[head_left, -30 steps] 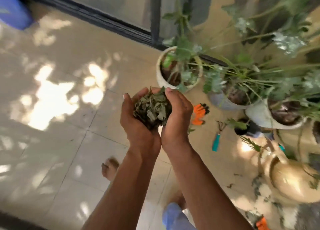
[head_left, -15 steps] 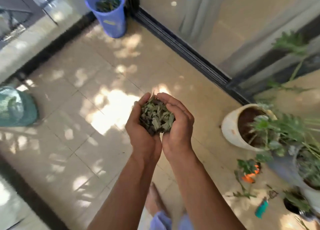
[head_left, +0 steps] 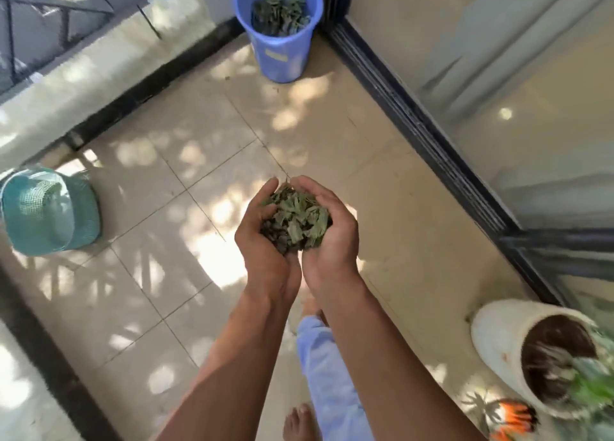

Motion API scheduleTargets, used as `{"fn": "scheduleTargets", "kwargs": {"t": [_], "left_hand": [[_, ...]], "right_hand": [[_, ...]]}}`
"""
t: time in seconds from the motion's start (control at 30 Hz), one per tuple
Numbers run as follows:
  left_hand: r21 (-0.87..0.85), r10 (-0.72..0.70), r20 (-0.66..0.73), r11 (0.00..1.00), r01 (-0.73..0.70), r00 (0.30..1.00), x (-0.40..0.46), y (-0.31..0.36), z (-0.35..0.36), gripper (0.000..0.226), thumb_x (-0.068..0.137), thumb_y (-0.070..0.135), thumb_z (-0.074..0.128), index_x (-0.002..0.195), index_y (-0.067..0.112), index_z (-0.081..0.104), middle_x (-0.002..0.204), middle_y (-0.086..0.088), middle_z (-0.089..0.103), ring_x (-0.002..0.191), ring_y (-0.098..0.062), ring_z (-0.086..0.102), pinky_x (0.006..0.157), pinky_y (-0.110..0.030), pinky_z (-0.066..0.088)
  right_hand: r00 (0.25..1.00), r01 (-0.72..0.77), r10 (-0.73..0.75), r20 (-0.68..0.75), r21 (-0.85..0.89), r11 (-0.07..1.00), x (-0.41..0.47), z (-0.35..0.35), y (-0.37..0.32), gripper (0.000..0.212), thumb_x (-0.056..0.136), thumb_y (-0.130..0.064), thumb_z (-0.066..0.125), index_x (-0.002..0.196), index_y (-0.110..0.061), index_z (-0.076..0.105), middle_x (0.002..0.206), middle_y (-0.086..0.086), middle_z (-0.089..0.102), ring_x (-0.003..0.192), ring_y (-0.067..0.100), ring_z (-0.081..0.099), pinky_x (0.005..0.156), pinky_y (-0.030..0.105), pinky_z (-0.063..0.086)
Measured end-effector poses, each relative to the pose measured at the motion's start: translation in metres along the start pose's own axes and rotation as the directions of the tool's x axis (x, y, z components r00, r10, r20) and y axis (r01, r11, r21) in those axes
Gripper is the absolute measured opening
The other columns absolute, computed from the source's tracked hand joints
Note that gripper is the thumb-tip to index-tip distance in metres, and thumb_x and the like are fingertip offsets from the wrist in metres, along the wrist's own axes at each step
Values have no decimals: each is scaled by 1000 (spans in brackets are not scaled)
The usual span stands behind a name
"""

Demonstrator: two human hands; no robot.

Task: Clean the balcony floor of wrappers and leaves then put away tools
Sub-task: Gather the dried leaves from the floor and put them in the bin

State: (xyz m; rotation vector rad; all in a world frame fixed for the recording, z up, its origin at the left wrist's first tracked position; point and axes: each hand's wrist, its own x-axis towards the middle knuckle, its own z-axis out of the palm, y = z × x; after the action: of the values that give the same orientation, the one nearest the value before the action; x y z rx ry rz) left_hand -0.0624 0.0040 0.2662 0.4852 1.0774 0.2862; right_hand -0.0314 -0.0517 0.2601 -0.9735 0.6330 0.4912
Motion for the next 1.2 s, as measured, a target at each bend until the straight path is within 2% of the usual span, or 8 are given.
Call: {"fn": "scheduleTargets", "kwargs": {"t": [0.2, 0.3, 0.47, 0.6, 0.7, 0.83, 1.0, 1.2], "left_hand": [[-142, -3, 34, 990, 8, 999, 74, 47, 79, 56, 91, 36, 59, 132, -2, 63, 118, -16, 66, 115, -34, 63, 116, -56, 39], [-103, -32, 48, 994, 37, 998, 120, 76, 129, 54, 97, 40, 55, 132, 1, 64, 112, -14, 68, 112, -33, 65, 113, -51, 44], [-49, -106, 175, 992, 117, 979, 215, 115, 206, 40, 98, 40, 51, 107, 6, 70, 102, -14, 70, 113, -35, 61, 112, -48, 42], [85, -224, 254, 974, 209, 941, 290, 142, 252, 69, 93, 46, 50, 144, 1, 54, 145, -24, 55, 136, -42, 52, 117, -57, 36], [115, -277, 263, 960, 255, 924, 335, 167, 279, 65, 94, 49, 48, 142, 7, 57, 134, -18, 66, 128, -39, 60, 113, -59, 39], [233, -341, 237, 929, 288, 910, 382, 193, 304, 63, 95, 54, 45, 138, 12, 62, 105, -12, 77, 116, -34, 65, 116, -55, 35], [286, -427, 210, 887, 363, 879, 408, 208, 309, 70, 89, 59, 52, 142, 12, 56, 139, -16, 61, 128, -37, 57, 112, -54, 42], [388, -435, 88, 844, 371, 896, 384, 202, 279, 39, 97, 50, 53, 116, 17, 60, 123, -10, 62, 116, -34, 61, 106, -56, 48]], "right_hand": [[994, -102, 104, -15, 68, 992, 80, 81, -51, 33, 98, -12, 49, 119, 3, 70, 112, 16, 72, 106, 32, 69, 95, 42, 56], [986, -163, 166, -8, 131, 978, 124, 132, -81, 24, 94, -14, 55, 105, -2, 73, 104, 14, 69, 96, 31, 68, 91, 38, 54], [986, -144, 158, -49, 224, 964, 221, 195, -114, 32, 99, -19, 42, 86, -8, 68, 79, 12, 71, 73, 26, 70, 76, 35, 56], [978, -132, 161, -134, 205, 970, 299, 233, -125, 34, 100, -18, 41, 103, -4, 71, 100, 17, 76, 92, 30, 72, 91, 41, 58], [966, -171, 210, -153, 235, 957, 353, 256, -128, 40, 100, -23, 45, 126, -5, 70, 124, 15, 72, 116, 31, 68, 107, 50, 50], [945, -262, 303, -120, 276, 925, 399, 278, -130, 49, 103, -40, 43, 138, -8, 60, 133, 17, 63, 124, 34, 61, 94, 43, 52], [923, -334, 368, -109, 247, 910, 415, 288, -134, 67, 106, -50, 40, 160, -11, 27, 159, 22, 36, 143, 36, 43, 104, 46, 41], [914, -381, 384, -133, 47, 924, 389, 264, -130, 60, 105, -55, 35, 150, -17, 48, 150, 12, 52, 136, 30, 50, 109, 43, 38]]}}
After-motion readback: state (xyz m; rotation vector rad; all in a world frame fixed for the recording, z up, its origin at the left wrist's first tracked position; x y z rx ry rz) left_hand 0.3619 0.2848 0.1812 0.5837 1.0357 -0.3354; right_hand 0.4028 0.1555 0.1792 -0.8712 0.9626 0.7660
